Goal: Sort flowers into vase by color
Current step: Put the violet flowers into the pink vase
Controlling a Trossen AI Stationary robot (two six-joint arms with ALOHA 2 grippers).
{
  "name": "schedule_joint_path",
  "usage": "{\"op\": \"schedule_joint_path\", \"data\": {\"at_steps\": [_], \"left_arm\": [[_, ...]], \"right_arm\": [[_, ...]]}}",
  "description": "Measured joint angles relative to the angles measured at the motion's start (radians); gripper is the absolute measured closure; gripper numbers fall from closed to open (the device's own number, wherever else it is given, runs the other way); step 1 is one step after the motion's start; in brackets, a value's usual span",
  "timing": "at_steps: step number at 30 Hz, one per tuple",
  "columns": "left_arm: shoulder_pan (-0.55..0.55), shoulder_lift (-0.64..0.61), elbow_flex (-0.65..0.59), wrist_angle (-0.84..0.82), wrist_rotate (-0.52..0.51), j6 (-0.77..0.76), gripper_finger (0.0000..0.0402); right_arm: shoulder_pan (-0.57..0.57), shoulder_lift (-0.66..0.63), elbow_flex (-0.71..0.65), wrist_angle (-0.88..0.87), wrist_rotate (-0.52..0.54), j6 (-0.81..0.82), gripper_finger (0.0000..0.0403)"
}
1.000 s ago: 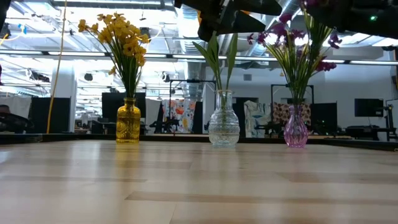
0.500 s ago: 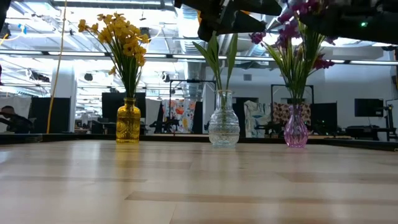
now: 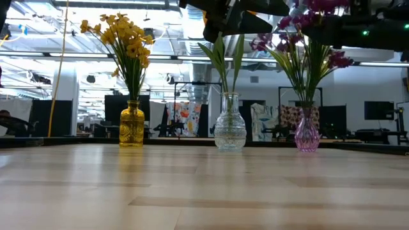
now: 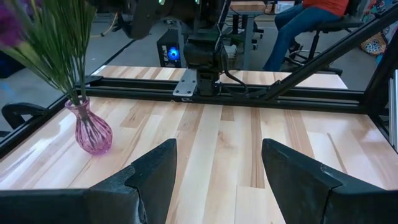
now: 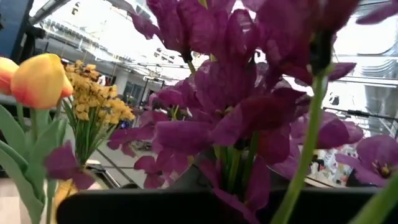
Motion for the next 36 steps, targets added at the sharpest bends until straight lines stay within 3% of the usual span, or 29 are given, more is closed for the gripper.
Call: {"op": "schedule_joint_path", "data": {"at_steps": [11,21,28,36], "left_arm": [[0.000,0.000,0.000,0.000,0.000,0.000,0.0177],[0.000,0.000,0.000,0.000,0.000,0.000,0.0177],[0.000,0.000,0.000,0.000,0.000,0.000,0.0177],[0.000,0.000,0.000,0.000,0.000,-0.004,0.0177]], "right_arm": [[-0.048,0.005,0.000,-0.020,0.001,0.052,0.0362],[-0.053,0.005,0.000,-0.038,0.003,0.054,0.0333],[-0.053,0.005,0.000,-0.068,0.084,0.054,0.0286],[-0.053,0.005,0.000,-0.079,0.086,0.056,0.0217]]}}
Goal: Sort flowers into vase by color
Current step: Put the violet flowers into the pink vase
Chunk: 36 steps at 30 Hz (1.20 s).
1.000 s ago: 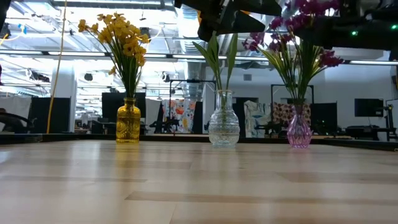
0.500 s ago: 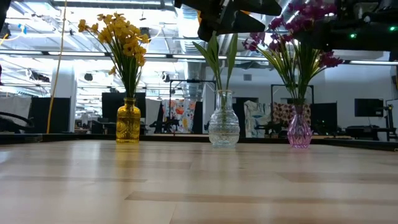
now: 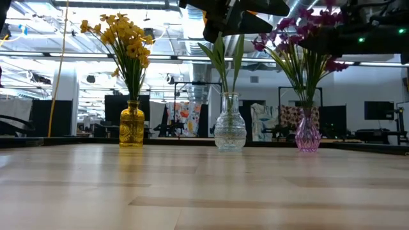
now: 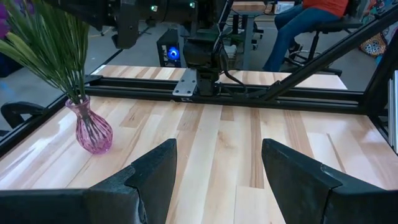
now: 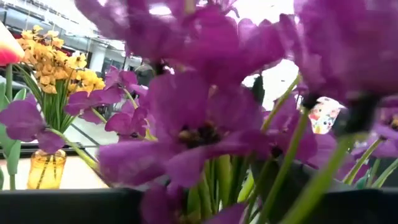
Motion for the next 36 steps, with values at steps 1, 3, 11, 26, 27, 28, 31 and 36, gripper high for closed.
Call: {"op": "schedule_joint_path", "data": {"at_steps": [1,3,11,26,27,28,31,36], "left_arm": [[0.000,0.000,0.000,0.000,0.000,-0.001,0.0177],[0.000,0.000,0.000,0.000,0.000,-0.001,0.0177],[0.000,0.000,0.000,0.000,0.000,-0.002,0.0177],[0.000,0.000,0.000,0.000,0.000,-0.004,0.0177],[0.000,0.000,0.000,0.000,0.000,-0.004,0.0177],[0.000,0.000,0.000,0.000,0.000,-0.004,0.0177],[0.000,0.000,0.000,0.000,0.000,-0.004,0.0177],[0.000,0.000,0.000,0.000,0.000,-0.004,0.0177]], "right_arm": [[0.000,0.000,0.000,-0.006,0.000,0.011,0.0208],[0.000,0.000,0.000,-0.024,0.000,0.038,0.0193],[0.000,0.000,0.000,-0.080,0.000,0.082,0.0149],[0.002,0.000,0.012,-0.141,0.131,0.146,0.0142],[0.002,0.000,0.018,-0.164,0.131,0.158,0.0142],[0.002,0.000,0.026,-0.189,0.132,0.170,0.0142],[0.002,0.000,0.054,-0.262,0.132,0.214,0.0142],[0.002,0.000,0.095,-0.334,0.132,0.234,0.0142]]}}
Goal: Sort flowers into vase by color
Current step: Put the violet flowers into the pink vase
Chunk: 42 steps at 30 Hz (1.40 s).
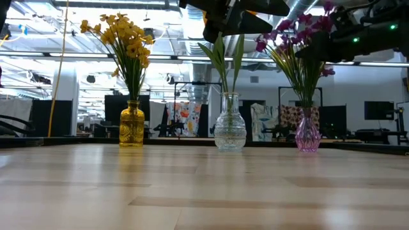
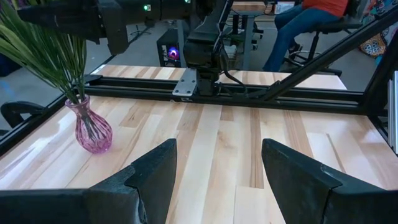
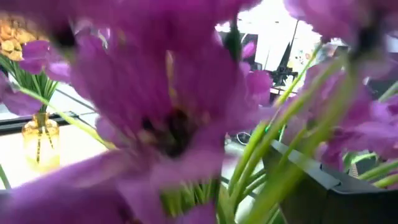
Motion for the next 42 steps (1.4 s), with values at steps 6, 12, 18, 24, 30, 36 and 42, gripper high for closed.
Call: {"op": "schedule_joint_path", "data": {"at_steps": [6,12,18,24,30,36,42], "left_arm": [[0.000,0.000,0.000,0.000,0.000,0.000,0.0177],[0.000,0.000,0.000,0.000,0.000,0.000,0.0177],[0.000,0.000,0.000,0.000,0.000,0.000,0.0177],[0.000,0.000,0.000,0.000,0.000,0.000,0.0177],[0.000,0.000,0.000,0.000,0.000,0.000,0.0177],[0.000,0.000,0.000,0.000,0.000,0.000,0.0177],[0.000,0.000,0.000,0.000,0.000,0.000,0.0177]], "right_arm": [[0.000,-0.002,0.018,-0.001,0.000,0.000,0.0142],[0.000,-0.002,0.042,-0.044,0.000,0.042,0.0142],[0.000,-0.002,0.111,-0.217,0.021,0.108,0.0142],[0.000,-0.002,0.170,-0.320,0.021,0.139,0.0142],[0.000,-0.002,0.239,-0.499,0.020,0.213,0.0142],[0.000,-0.002,0.307,-0.669,0.019,0.302,0.0142],[0.000,-0.002,0.350,-0.739,0.014,0.330,0.0142]]}}
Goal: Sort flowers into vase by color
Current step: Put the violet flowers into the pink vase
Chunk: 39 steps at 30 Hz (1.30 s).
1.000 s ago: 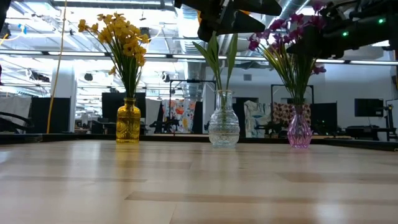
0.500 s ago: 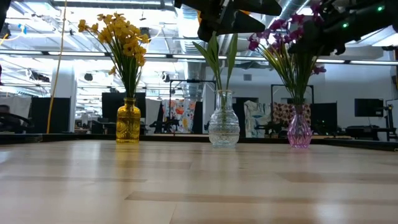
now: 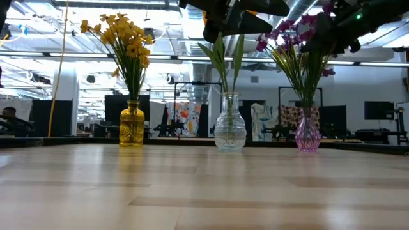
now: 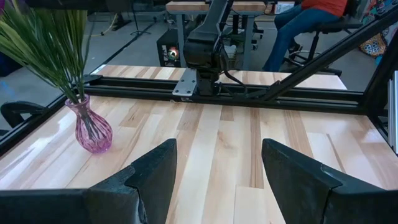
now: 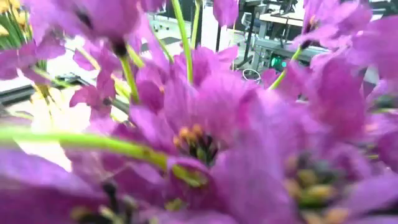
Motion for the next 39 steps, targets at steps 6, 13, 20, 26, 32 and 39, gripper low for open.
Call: {"op": "schedule_joint_path", "data": {"at_steps": [6,13,20,26,32,39], "left_arm": [[0.000,0.000,0.000,0.000,0.000,0.000,0.0177],[0.000,0.000,0.000,0.000,0.000,0.000,0.0177],[0.000,0.000,0.000,0.000,0.000,0.000,0.0177],[0.000,0.000,0.000,0.000,0.000,0.000,0.0177],[0.000,0.000,0.000,0.000,0.000,0.000,0.0177],[0.000,0.000,0.000,0.000,0.000,-0.003,0.0177]], "right_arm": [[0.000,0.000,0.039,-0.050,-0.002,0.060,0.0142],[0.000,0.000,0.064,-0.051,-0.044,0.063,0.0142],[0.000,0.000,0.094,-0.050,-0.054,0.063,0.0142],[0.000,0.000,0.097,-0.092,-0.054,0.062,0.0142],[0.000,0.015,0.097,-0.126,-0.055,0.062,0.0142],[0.000,0.015,0.097,-0.130,-0.085,0.059,0.0142]]}}
